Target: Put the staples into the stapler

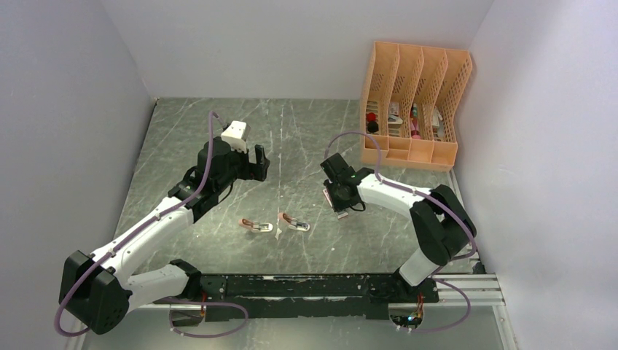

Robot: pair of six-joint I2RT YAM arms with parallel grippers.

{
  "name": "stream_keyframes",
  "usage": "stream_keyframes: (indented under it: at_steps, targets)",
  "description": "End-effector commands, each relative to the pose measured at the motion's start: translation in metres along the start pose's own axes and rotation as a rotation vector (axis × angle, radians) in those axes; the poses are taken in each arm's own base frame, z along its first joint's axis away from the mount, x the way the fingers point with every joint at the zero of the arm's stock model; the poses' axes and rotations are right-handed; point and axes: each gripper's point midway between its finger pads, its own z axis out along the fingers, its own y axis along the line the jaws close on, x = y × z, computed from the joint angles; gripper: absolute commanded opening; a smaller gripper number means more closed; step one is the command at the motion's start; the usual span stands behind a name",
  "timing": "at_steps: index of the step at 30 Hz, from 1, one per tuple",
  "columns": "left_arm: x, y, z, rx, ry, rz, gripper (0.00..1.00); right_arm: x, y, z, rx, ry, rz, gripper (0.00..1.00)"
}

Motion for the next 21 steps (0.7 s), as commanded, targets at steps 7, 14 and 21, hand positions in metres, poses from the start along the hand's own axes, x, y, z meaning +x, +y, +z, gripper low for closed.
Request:
stream_keyframes:
  at_steps: [7, 14, 21]
  targets:
    - [-0.0069, 0.0013, -0.001, -0.002, -0.011, 0.007, 0.97, 0.0073, 0.0003, 0.006, 0.008, 0.024, -0.005, 0.32]
    - [-0.0068, 0.0012, -0.0008, -0.001, -0.01, 0.008, 0.97, 0.0079, 0.0016, 0.0074, 0.003, 0.029, -0.005, 0.34]
    - [-0.0074, 0.001, -0.0011, 0.0, -0.012, 0.008, 0.97, 0.0083, 0.0015, 0.008, 0.003, 0.032, -0.005, 0.35]
